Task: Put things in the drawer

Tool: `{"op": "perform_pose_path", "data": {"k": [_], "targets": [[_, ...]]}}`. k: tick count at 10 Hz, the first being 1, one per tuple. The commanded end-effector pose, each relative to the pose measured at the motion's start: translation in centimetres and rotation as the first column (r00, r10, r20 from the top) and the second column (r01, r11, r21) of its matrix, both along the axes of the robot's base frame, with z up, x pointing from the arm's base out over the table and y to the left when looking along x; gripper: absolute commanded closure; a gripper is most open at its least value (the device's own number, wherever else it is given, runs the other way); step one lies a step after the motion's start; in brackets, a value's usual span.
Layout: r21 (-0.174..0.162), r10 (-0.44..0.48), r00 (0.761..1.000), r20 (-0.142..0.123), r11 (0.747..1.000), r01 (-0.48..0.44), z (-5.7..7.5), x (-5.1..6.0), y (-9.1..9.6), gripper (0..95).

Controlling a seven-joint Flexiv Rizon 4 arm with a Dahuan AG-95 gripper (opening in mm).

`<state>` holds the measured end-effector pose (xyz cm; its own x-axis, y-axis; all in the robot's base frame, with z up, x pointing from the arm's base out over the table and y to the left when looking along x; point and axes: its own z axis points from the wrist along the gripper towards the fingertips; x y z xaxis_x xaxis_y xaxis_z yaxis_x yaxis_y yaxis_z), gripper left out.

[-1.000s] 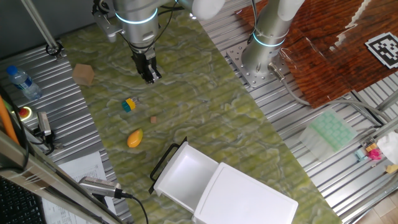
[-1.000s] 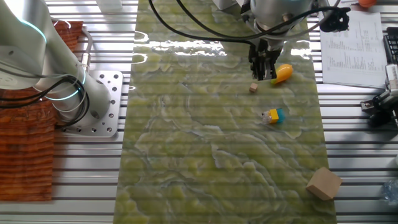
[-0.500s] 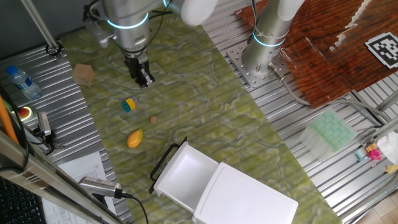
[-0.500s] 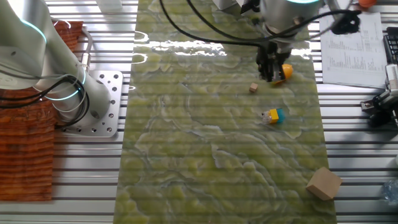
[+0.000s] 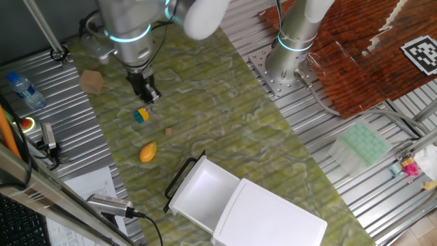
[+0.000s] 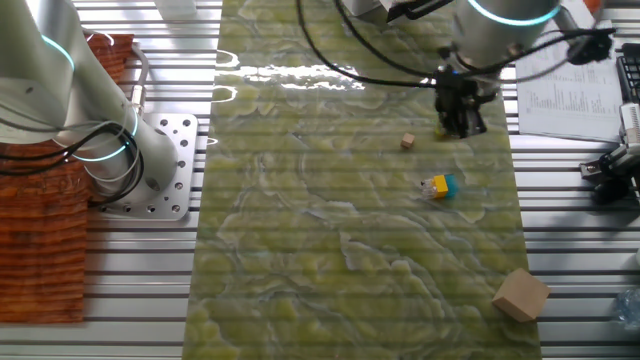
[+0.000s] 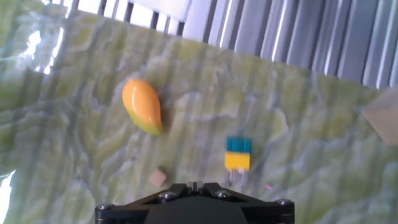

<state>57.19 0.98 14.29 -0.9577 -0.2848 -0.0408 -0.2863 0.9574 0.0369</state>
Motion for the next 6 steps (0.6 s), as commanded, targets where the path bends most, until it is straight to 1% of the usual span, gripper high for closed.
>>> {"op": "perform_pose_path", "data": {"k": [1,2,3,4,5,6], "targets": [[0.088,0.071,0.997,0.007,0.994,-0.071,-0.6,1.3,1.4,95.0],[0.032,0.095,0.995,-0.005,0.995,-0.095,-0.5,2.4,2.7,95.0],[-0.041,0.102,0.995,-0.019,0.994,-0.103,-0.5,3.1,4.0,95.0],[-0.055,0.097,0.995,-0.018,0.994,-0.098,-0.7,3.2,4.7,95.0],[-0.031,0.102,0.995,-0.014,0.994,-0.102,-1.3,3.1,5.4,95.0],[-0.024,0.108,0.994,-0.012,0.994,-0.108,-1.9,3.2,6.0,95.0]]}}
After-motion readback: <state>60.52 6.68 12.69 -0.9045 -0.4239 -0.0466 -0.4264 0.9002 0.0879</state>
